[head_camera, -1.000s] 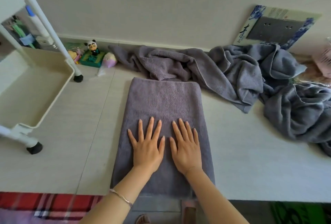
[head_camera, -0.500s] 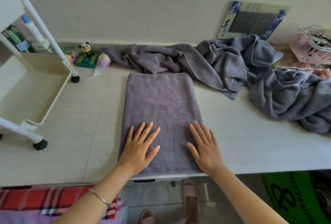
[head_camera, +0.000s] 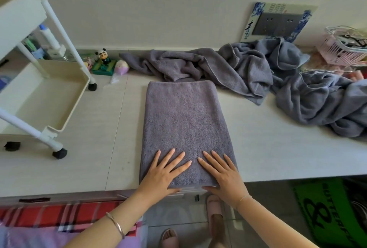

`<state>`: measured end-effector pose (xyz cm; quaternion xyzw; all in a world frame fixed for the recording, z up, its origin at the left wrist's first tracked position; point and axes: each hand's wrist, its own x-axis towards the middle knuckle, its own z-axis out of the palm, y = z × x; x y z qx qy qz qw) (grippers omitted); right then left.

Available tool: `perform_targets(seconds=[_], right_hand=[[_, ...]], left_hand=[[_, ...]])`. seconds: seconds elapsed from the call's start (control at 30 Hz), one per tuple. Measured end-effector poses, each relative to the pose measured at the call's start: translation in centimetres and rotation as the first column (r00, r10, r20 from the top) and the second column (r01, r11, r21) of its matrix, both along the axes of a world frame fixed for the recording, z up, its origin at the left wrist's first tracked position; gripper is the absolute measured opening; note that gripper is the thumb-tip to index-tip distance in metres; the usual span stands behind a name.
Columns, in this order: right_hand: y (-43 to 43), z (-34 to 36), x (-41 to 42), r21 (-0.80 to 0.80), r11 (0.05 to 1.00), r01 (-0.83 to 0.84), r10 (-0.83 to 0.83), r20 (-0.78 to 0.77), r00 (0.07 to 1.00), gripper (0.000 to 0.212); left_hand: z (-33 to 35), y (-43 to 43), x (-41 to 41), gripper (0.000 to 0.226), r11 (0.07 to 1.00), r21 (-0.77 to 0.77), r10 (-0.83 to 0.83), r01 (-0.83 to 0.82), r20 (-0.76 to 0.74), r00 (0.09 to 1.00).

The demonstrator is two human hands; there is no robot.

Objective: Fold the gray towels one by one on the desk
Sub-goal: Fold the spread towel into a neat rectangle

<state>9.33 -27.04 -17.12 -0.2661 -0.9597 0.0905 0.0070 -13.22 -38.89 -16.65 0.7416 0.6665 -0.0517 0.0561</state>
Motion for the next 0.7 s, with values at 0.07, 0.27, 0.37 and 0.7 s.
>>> perform_targets(seconds=[0.07,0.27,0.37,0.7], right_hand=[[-0.3,0.0,0.1,0.022,1.000,0.001,0.000,-0.025,1.000,0.095],[-0.9,1.6,0.0,-0.085,0.996,0.028,-0.028,0.005,1.000,0.084],[0.7,5.8,-0.2,-0.432,0.890,0.147,-0.135,0.057,0.989,0.044],[9.9,20.1,-3.3,-0.754,0.624,0.205,0.032,0.286,0.958,0.020]], left_hand=[[0.0,0.0,0.0,0.102,1.000,0.011,-0.009,0.009,0.011,1.000],[2.0,-0.3,-0.2,0.080,1.000,0.014,-0.024,0.022,0.139,0.990],[5.7,0.9,-0.6,0.046,0.967,-0.253,0.126,-0.025,0.393,0.911],[18.8,7.7,-6.0,0.044,0.807,-0.591,0.368,0.010,0.515,0.774]])
